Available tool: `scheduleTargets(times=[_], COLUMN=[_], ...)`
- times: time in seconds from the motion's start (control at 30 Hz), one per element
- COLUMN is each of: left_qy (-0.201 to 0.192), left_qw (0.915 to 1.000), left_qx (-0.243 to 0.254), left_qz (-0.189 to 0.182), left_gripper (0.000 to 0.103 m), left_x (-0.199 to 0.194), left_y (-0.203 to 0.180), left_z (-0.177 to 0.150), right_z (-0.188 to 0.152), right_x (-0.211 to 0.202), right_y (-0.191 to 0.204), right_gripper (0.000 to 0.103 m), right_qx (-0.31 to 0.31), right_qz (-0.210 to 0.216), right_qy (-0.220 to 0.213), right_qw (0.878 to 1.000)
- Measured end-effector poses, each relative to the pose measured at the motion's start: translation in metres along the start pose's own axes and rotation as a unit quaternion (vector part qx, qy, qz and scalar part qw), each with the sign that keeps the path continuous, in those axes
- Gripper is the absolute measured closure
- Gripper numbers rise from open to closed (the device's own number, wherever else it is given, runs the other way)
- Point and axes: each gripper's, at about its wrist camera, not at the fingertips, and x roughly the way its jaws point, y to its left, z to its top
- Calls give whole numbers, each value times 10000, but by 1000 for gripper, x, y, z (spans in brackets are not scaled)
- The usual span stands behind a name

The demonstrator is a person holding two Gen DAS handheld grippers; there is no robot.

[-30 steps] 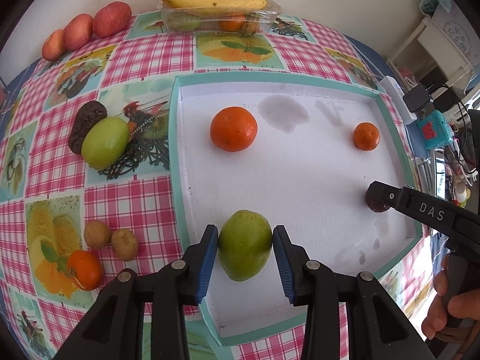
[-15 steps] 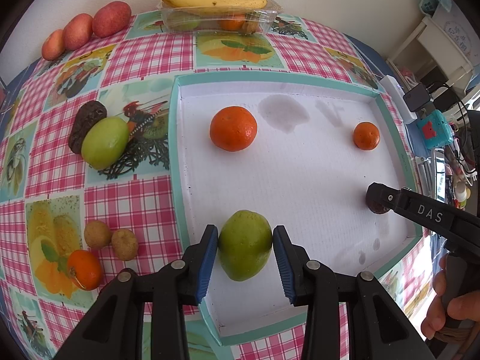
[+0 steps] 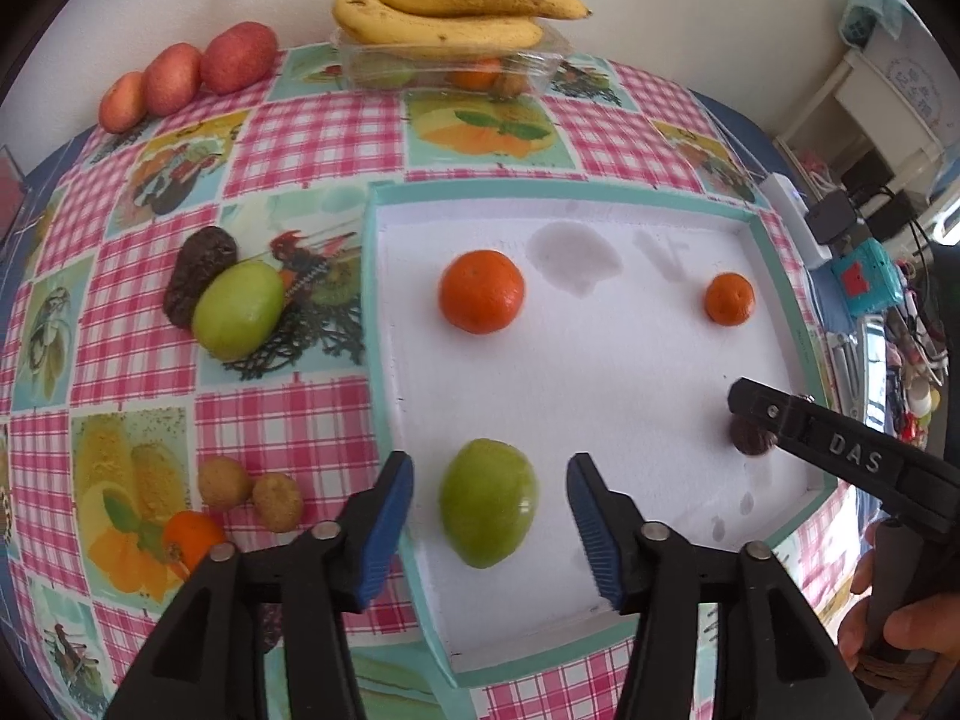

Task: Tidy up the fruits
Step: 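Open the left tool to set the mango in the tray while the right tool releases the date, then move both open tools back over the loose fruit on the table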

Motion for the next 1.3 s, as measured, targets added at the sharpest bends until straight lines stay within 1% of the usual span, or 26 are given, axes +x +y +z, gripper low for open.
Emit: scheduleTargets(times=[0.03,0.17,0.23,0.27,0.33,0.43,0.63,0.73,0.83,1.0,1.17,1.3], left_qy=[-17,-88,-159,-208,-298,-429,-646,-776,-878,-1021,-1136,-1214], left_qw=[10000,9996,9989,9984,9971,9945,9886,9841,9795,9725,9690,9654], left_qx=[-46,-215,-340,-413,-554,-756,-1036,-1128,-1228,-1413,-1441,-1378], left_qz=[45,175,263,322,420,578,884,1133,1336,1544,1653,1852], left_gripper=[41,35,26,24,14,4,0,0,0,0,0,0], left_x=[-1,-7,-11,-13,-16,-22,-34,-42,-50,-61,-71,-77], left_y=[3,17,26,31,41,58,86,100,114,134,145,151], left_z=[1,4,6,7,10,11,13,13,11,7,2,-1], right_z=[0,-1,-1,-2,-2,-3,-4,-6,-9,-14,-20,-24], right_x=[-1,-4,-5,-6,-7,-9,-13,-15,-17,-19,-20,-24], right_y=[1,3,4,4,7,11,25,30,36,49,63,76], right_gripper=[21,20,18,17,16,16,16,9,9,9,9,9], right_qx=[-8,-35,-42,-48,-58,-117,-284,-362,-440,-596,-763,-936], right_qz=[1,32,27,38,78,105,204,260,285,442,534,660], right_qy=[-14,-68,-96,-117,-150,-215,-419,-494,-570,-633,-651,-689], right_qw=[10000,10000,9999,9999,9998,9996,9985,9978,9970,9952,9935,9910])
